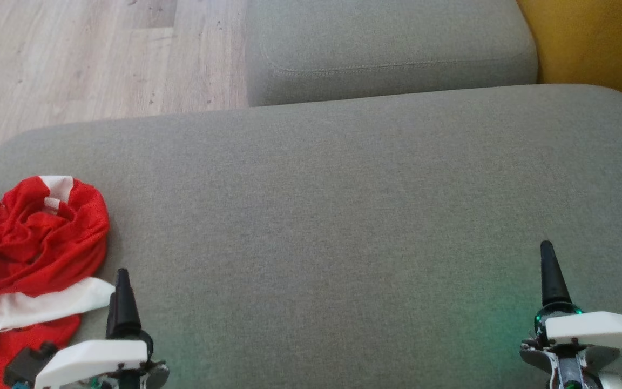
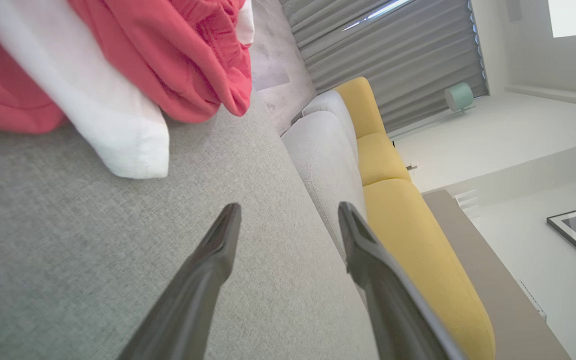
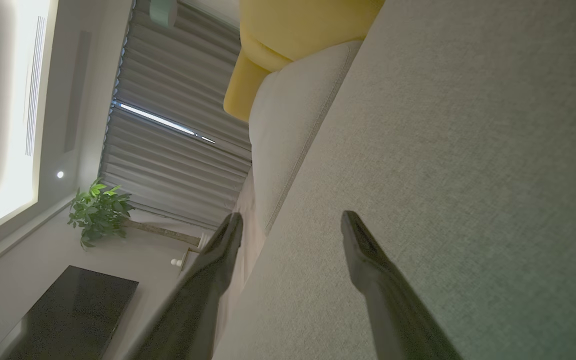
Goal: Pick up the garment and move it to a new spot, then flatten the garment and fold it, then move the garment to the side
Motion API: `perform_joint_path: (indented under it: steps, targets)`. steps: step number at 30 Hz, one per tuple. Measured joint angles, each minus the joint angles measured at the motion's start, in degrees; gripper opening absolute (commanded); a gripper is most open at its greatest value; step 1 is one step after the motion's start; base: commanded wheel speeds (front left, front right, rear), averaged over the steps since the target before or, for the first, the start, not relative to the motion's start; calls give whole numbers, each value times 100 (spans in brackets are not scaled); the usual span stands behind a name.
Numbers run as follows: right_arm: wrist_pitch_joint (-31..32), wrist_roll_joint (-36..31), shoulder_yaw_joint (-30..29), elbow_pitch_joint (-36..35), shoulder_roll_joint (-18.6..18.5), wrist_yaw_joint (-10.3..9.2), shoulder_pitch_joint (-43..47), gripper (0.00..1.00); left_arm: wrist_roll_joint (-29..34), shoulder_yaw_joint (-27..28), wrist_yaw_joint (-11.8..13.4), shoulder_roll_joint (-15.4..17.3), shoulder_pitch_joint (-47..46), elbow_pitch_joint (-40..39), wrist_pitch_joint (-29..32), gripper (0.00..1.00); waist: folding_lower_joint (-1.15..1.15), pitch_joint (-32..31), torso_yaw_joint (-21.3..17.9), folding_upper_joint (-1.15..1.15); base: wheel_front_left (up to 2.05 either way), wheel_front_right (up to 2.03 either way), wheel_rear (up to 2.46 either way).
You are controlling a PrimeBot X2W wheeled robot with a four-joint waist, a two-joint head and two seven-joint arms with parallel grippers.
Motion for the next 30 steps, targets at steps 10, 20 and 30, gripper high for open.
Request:
perform_joint_path:
  steps: [10,20,30]
  targets:
    - [-145,-800,142,-113,0,0,272,100,576,-144,57,1,263,-53,-144,100,-1,-215,71,0,0,0,0]
    - [-336,-1546,234,-291,0,0,300,100,1221,-319,107,4,286,-194,-334,100,-1,-291,145,0,0,0,0]
    - [-487,-2297,347,-407,0,1,375,100,1872,-469,203,8,287,-333,-486,100,-1,-275,144,0,0,0,0]
